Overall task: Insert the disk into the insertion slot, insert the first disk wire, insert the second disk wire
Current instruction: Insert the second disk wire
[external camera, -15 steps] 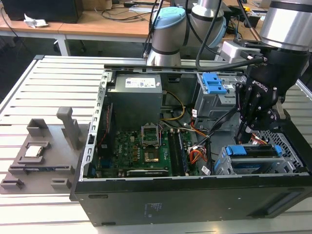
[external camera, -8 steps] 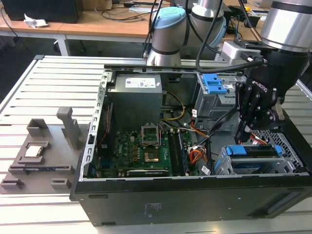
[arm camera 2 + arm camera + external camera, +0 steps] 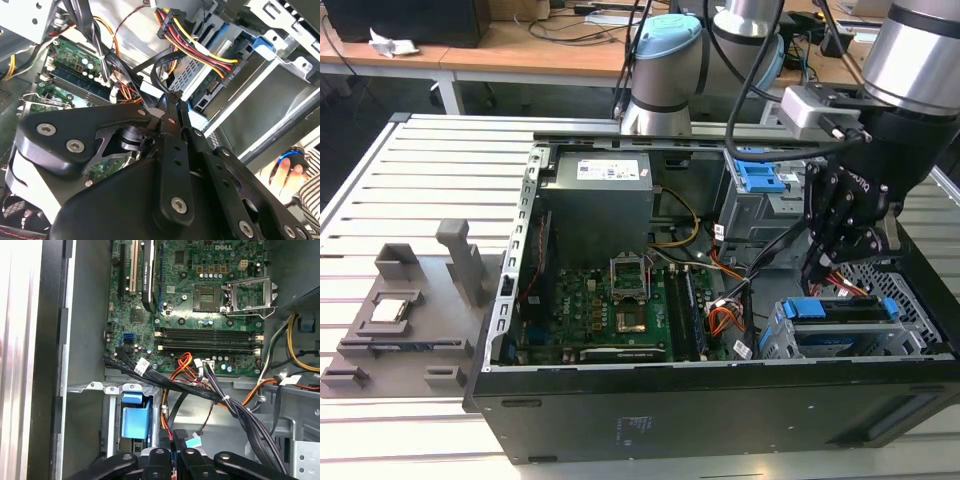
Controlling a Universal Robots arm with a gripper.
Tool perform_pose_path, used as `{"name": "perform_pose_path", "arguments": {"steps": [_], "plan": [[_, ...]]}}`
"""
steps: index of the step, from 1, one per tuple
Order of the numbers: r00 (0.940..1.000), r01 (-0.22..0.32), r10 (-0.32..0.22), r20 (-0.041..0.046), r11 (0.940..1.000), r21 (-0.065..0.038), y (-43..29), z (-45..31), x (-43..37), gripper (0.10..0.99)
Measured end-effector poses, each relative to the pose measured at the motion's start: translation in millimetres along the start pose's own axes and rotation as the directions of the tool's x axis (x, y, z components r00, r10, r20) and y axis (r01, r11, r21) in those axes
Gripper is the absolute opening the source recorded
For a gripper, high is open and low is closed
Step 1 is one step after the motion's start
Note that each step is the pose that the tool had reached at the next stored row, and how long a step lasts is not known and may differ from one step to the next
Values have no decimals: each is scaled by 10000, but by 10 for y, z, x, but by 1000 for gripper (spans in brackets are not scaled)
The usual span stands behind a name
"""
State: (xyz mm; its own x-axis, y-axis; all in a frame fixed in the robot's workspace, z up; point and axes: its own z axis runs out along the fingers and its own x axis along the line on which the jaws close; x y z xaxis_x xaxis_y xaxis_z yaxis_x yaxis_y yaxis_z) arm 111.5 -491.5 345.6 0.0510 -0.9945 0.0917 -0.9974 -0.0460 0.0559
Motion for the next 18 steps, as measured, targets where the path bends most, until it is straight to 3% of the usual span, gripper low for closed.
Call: {"name": "perform_pose_path", "arguments": {"steps": [2, 10, 12, 16, 18], "plan": [[9998, 9, -10, 183, 10000, 9, -3, 1, 8, 145], [9983, 29, -31, 579, 10000, 30, -5, 3, 41, 145], [9979, 32, -34, 646, 10000, 34, -5, 4, 50, 145], [9959, 45, -49, 902, 10000, 48, -4, 7, 80, 145], [9934, 56, -62, 1144, 10000, 61, -3, 9, 104, 145]]}}
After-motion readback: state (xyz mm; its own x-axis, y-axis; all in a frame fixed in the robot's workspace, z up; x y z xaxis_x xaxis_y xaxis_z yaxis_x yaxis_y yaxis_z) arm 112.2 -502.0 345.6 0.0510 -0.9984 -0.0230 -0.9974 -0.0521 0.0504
